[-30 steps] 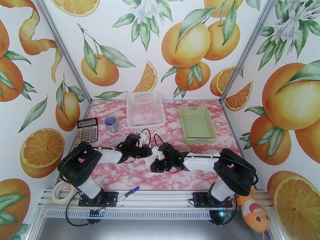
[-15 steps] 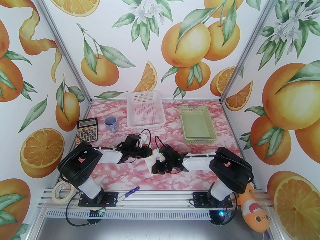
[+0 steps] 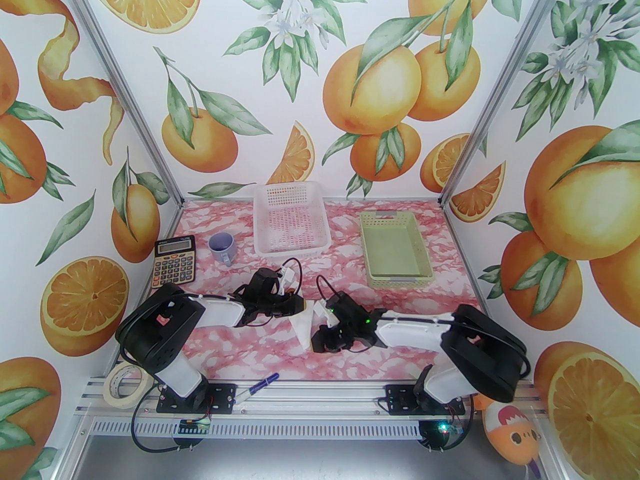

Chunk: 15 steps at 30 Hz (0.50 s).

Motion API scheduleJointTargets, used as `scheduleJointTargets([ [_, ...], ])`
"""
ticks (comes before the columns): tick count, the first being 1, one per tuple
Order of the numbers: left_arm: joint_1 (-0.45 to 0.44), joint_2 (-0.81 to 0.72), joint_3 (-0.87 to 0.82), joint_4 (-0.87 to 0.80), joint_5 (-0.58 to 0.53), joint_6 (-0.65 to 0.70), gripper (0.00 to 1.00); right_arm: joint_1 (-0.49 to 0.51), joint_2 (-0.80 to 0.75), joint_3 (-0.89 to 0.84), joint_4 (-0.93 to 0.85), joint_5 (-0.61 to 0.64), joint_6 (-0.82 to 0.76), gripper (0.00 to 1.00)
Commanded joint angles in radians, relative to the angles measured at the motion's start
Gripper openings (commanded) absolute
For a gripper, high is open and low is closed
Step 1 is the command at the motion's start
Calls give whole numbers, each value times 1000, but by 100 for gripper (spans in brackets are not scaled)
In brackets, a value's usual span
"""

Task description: Place the utensils on the paper napkin and roll it up

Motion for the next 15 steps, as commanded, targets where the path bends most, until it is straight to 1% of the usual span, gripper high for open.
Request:
scheduleJointTargets([
  [1, 5, -3, -12, -30, -35, 20, 18, -56, -55, 27, -36, 17, -46, 17],
  [4, 4, -3, -12, -27, -34, 18, 18, -86, -66, 47, 10, 24, -47, 17],
  [6, 3, -2, -12, -27, -35, 18, 18, -94, -43, 65, 55, 28, -47, 16],
  [11, 3, 0, -11, -24, -32, 15, 18, -97, 90, 133, 149, 4, -39, 8],
  [15, 2, 1, -9, -24, -34, 15, 18, -103, 176, 168, 173, 27, -45, 4],
])
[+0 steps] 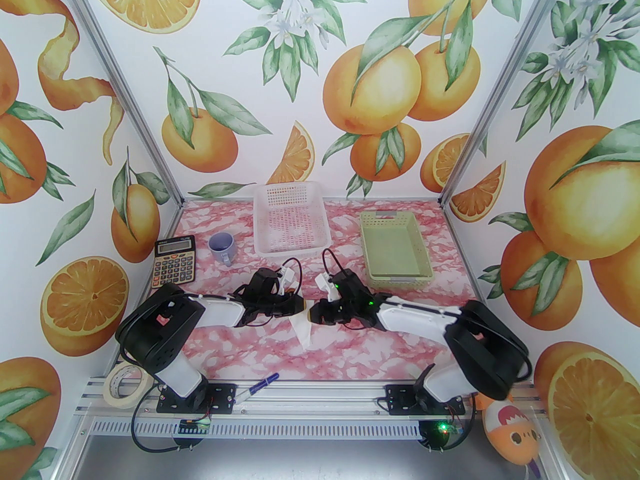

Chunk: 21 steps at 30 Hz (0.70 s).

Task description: Place the utensils on the paper napkin and roll it up

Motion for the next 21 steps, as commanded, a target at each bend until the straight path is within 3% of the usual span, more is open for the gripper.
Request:
scheduleJointTargets([
  [1, 2, 2, -9, -25, -31, 16, 18, -13, 62, 31, 60, 13, -8, 3],
  [11, 1, -1, -6, -19, -24, 9, 18, -28, 141, 26, 43, 44, -37, 2],
  [21, 3, -126, 24, -52, 14, -16, 28, -28, 210, 22, -59, 69, -90, 1],
])
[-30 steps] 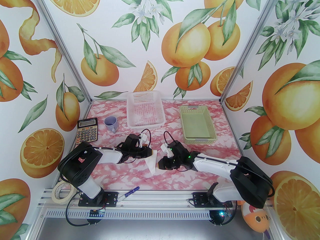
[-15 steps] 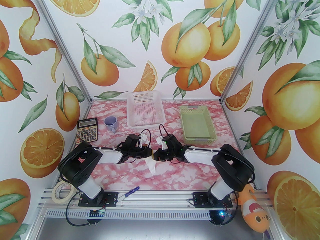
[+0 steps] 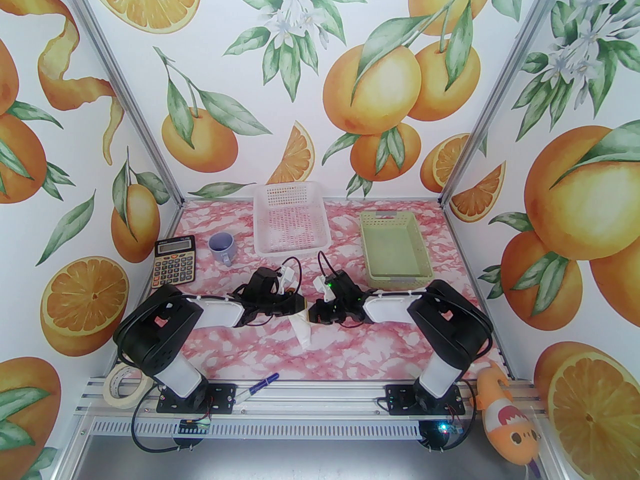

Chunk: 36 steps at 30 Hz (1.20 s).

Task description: Place the utensils on the paper napkin and roll it up

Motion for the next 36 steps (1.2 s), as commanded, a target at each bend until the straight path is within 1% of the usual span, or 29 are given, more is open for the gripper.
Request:
scheduleJointTargets([
  [1, 4, -102, 27, -65, -6, 11, 28, -3, 49, -1, -104, 62, -44, 1],
  [6, 29, -292, 7, -287, -105, 52, 33, -3, 54, 13, -205, 132, -84, 0],
  [8, 43, -359, -23, -343, -129, 45, 36, -3, 52, 20, -237, 157, -98, 0],
  [12, 53, -452, -100, -375, -153, 0, 39, -1, 51, 33, -287, 194, -117, 0],
  [14, 53, -478, -147, -343, -158, -43, 42, 3, 52, 38, -303, 212, -125, 0],
  [18, 41, -478, -214, -222, -142, -122, 43, 16, 62, 53, -324, 230, -133, 0],
  [23, -1, -460, -227, -171, -181, -167, 45, 28, 71, 67, -322, 231, -131, 0],
  [28, -18, -438, -244, -123, -230, -227, 47, 32, 71, 68, -317, 229, -128, 0],
  [36, -35, -340, -216, -80, -239, -289, 49, 32, 75, 64, -322, 232, -130, 0],
])
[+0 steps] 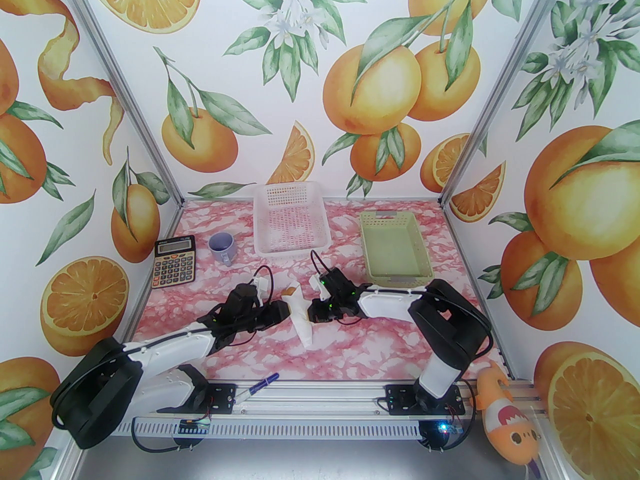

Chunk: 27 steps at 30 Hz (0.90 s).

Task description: Place the utensils on the paper napkin and roll it up

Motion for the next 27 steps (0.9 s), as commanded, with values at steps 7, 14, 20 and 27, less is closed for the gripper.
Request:
scheduleJointTargets([
  [7, -33, 124, 25, 153, -24, -81, 48, 9, 74, -30, -128, 117, -19, 0],
  [14, -54, 199, 43, 211, -25, -103, 46, 10, 71, -36, -122, 115, -18, 0],
  [20, -56, 245, 56, 239, -16, -102, 40, 9, 71, -38, -113, 111, -14, 0],
  [27, -60, 264, 66, 254, -12, -108, 37, 10, 72, -44, -108, 111, -13, 0],
])
